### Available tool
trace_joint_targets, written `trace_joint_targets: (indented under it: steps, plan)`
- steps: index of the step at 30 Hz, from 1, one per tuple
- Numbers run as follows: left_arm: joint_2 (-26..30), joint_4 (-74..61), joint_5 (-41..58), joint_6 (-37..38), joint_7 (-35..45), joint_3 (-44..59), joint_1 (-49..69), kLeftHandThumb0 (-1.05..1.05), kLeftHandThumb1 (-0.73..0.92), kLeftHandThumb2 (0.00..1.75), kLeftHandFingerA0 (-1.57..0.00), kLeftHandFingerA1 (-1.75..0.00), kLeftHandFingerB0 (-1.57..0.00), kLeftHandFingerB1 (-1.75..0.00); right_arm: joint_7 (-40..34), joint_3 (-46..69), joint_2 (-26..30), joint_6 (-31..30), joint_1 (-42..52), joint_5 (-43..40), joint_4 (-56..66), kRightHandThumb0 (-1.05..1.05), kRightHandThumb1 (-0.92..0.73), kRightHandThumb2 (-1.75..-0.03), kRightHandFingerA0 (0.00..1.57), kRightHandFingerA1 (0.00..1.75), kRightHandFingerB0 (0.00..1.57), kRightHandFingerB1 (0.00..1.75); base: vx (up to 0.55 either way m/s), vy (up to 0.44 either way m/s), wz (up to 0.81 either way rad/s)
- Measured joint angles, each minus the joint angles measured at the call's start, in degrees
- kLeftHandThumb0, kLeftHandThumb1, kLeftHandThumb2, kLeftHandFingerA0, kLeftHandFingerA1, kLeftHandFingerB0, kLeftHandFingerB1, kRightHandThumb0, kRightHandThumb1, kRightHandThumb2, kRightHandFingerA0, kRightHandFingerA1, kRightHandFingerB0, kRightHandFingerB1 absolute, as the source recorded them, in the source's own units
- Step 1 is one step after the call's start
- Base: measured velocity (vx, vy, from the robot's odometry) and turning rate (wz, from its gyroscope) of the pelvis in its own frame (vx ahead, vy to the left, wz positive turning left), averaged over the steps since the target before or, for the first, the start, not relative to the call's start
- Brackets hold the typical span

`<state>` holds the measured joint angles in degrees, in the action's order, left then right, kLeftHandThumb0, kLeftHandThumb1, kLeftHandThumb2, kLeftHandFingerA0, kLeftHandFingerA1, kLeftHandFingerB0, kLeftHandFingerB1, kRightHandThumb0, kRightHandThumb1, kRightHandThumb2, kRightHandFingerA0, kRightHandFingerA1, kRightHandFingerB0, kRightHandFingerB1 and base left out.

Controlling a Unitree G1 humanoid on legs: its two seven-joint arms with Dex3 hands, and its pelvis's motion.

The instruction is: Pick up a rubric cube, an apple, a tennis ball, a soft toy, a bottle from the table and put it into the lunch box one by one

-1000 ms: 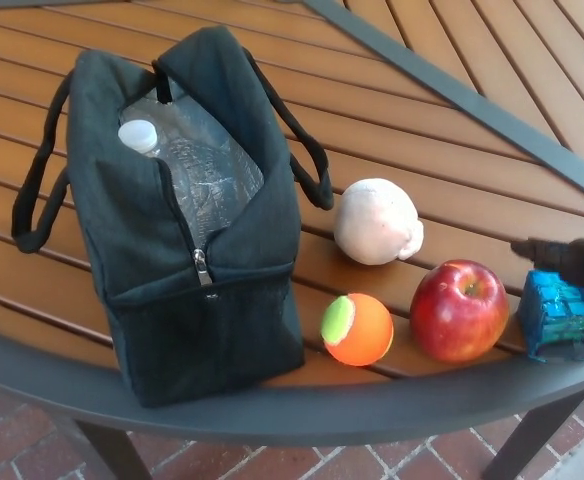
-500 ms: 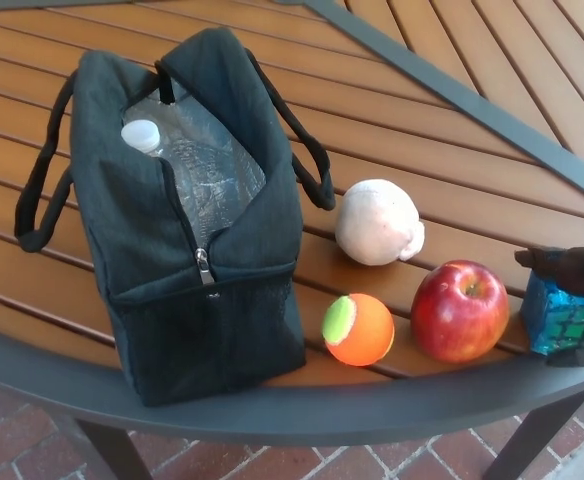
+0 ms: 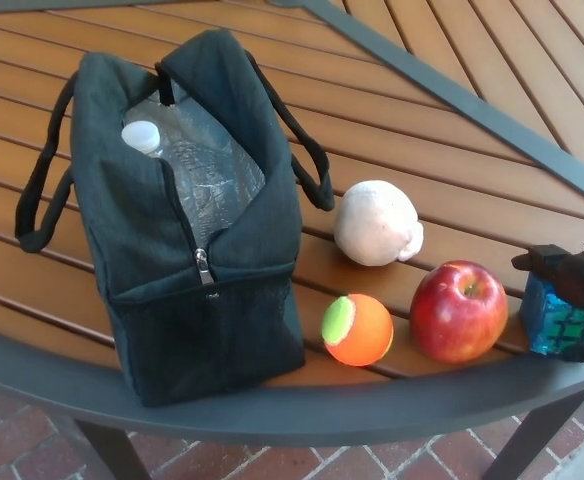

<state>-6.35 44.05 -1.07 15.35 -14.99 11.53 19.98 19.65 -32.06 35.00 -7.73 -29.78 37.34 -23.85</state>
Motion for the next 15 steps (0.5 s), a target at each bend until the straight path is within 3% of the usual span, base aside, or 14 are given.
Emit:
trace_joint_targets:
  steps: [1, 5, 6, 9, 10, 12, 13, 14, 15]
  plan:
    - [0.03, 0.00, -0.02, 0.00, 0.00, -0.10, 0.03, 0.04, 0.57, 0.97, -0.99, -1.16, -0.94, -1.00, -1.45, 0.16, -0.39, -0.07, 0.49, 0.63, 0.06, -0.23, -0.77, -0.62, 0.60, 0.81, 0.60, 0.63, 0.00, 0.000, 0.00]
    - [0.20, 0.01, -0.15, 0.00, -0.07, -0.32, 0.01, 0.09, 0.58, 1.06, -1.00, -1.19, -0.91, -1.01, -5.58, 0.78, -1.15, 0.04, 2.13, 2.16, 0.01, -0.28, -0.70, -0.59, 0.67, 0.86, 0.62, 0.63, 0.00, 0.000, 0.00]
    - [0.20, -0.01, -0.14, 0.00, -0.07, -0.31, 0.01, 0.08, 0.57, 1.06, -1.03, -1.20, -0.93, -1.01, -6.22, 0.83, -1.19, 0.10, 2.39, 2.46, 0.02, -0.31, -0.70, -0.60, 0.76, 1.03, 0.67, 0.64, 0.00, 0.000, 0.00]
    - [0.19, -0.07, -0.04, 0.00, -0.05, -0.19, 0.00, 0.08, 0.57, 1.06, -1.03, -1.18, -0.94, -1.01, -8.74, 0.81, -1.22, 0.20, 3.38, 3.82, 0.12, -0.30, -0.68, -0.60, 0.77, 1.14, 0.70, 0.65, 0.00, 0.000, 0.00]
    - [0.23, 0.24, -0.03, 0.00, -0.06, -0.10, -0.13, 0.06, 0.58, 1.03, -1.04, -1.19, -0.92, -1.00, -10.03, 0.59, -1.08, 0.25, 3.90, 4.82, 0.30, -0.37, -0.80, -0.63, 0.83, 1.60, 0.68, 1.32, 0.00, 0.000, 0.00]
    - [0.26, 0.68, -0.03, 0.00, -0.05, -0.06, -0.32, 0.07, 0.59, 1.01, -1.02, -1.16, -0.92, -0.99, -11.23, 0.64, -0.94, 0.39, 4.54, 5.43, 0.38, -0.30, -0.75, -0.69, 0.85, 1.65, 0.74, 1.39, 0.00, 0.000, 0.00]
    - [0.27, 1.13, -0.02, 0.00, -0.06, 0.06, -0.38, 0.07, 0.59, 1.01, -1.02, -1.16, -0.92, -0.99, -12.65, 1.00, -0.77, 0.80, 5.35, 5.78, 0.42, -0.30, -0.75, -0.69, 0.85, 1.65, 0.74, 1.39, 0.00, 0.000, 0.00]
    - [0.27, 1.25, -0.03, 0.00, -0.07, 0.08, -0.39, 0.06, 0.58, 0.99, -1.01, -1.16, -0.90, -0.98, -13.16, 1.12, -0.75, 0.96, 5.61, 5.85, 0.44, -0.24, -0.72, -0.73, 0.81, 1.55, 0.75, 1.15, 0.00, 0.000, 0.00]
    - [0.28, 1.43, -0.06, 0.00, -0.13, 0.07, -0.41, 0.06, 0.58, 0.99, -1.01, -1.16, -0.90, -0.98, -13.87, 1.40, -0.69, 1.28, 6.08, 5.91, 0.55, -0.24, -0.72, -0.73, 0.81, 1.55, 0.75, 1.15, 0.00, 0.000, 0.00]
